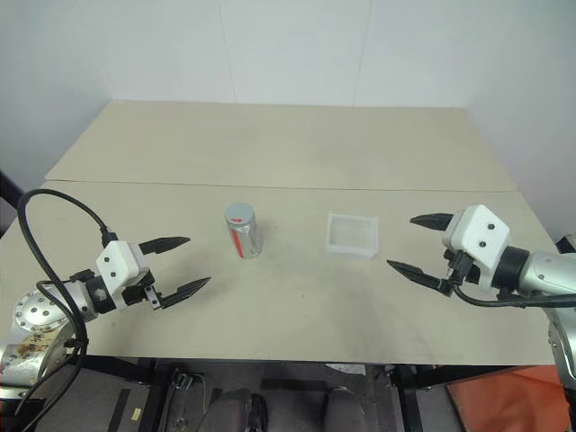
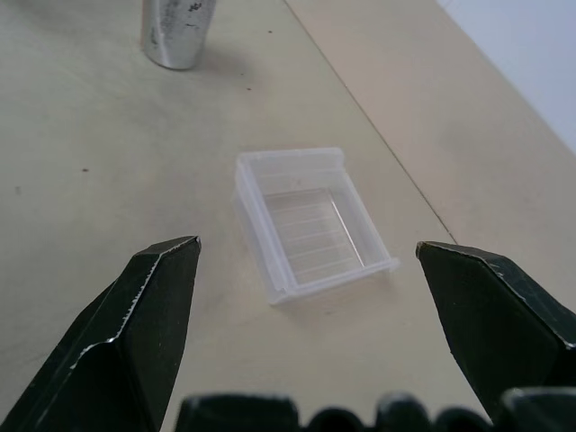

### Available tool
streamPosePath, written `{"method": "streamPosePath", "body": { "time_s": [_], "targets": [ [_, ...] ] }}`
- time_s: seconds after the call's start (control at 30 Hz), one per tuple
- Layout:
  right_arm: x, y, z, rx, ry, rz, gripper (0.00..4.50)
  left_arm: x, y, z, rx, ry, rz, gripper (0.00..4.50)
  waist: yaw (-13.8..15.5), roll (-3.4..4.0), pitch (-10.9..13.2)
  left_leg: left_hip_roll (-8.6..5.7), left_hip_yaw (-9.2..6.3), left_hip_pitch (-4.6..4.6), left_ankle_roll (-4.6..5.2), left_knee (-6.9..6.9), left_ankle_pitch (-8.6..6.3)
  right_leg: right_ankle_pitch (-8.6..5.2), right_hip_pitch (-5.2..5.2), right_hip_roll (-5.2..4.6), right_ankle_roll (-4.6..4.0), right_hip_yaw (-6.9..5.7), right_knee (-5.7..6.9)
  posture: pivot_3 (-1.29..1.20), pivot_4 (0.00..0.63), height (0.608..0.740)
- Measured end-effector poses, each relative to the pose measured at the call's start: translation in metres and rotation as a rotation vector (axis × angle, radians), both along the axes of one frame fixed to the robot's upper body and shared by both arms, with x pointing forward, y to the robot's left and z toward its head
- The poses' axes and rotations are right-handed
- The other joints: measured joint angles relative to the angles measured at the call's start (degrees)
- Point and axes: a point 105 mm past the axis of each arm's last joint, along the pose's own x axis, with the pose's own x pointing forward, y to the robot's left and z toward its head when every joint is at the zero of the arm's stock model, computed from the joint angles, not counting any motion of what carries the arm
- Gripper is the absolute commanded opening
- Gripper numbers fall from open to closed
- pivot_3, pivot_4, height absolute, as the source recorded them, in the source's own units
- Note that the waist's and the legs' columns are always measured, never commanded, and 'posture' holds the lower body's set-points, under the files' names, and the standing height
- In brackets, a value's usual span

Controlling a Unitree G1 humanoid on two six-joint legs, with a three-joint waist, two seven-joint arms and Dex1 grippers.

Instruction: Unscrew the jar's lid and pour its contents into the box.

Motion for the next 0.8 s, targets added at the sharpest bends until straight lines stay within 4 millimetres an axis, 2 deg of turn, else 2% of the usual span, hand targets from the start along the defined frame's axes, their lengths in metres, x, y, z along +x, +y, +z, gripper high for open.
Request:
{"method": "streamPosePath", "body": {
  "time_s": [0.6,0.8],
  "targets": [
    [-0.001,-0.0003,-0.0034,0.024,0.039,-0.006,4.5,0.0004,-0.0001,0.0004,-0.014,-0.004,0.007,4.47,0.0,0.0,0.0,-0.02,-0.3,0.0,0.0,0.0,0.0,0.0,0.03,0.0,0.0,-0.01,0.0,0.0,0.15,0.74],
    [-0.0017,-0.0029,-0.0085,0.015,0.049,-0.028,4.5,0.0059,-0.0068,-0.0044,-0.119,-0.023,0.075,4.47,0.0,-0.01,0.0,-0.03,-0.38,0.01,0.01,0.03,-0.01,0.01,0.09,0.0,0.02,-0.03,0.0,0.0,0.15,0.74]
  ]
}}
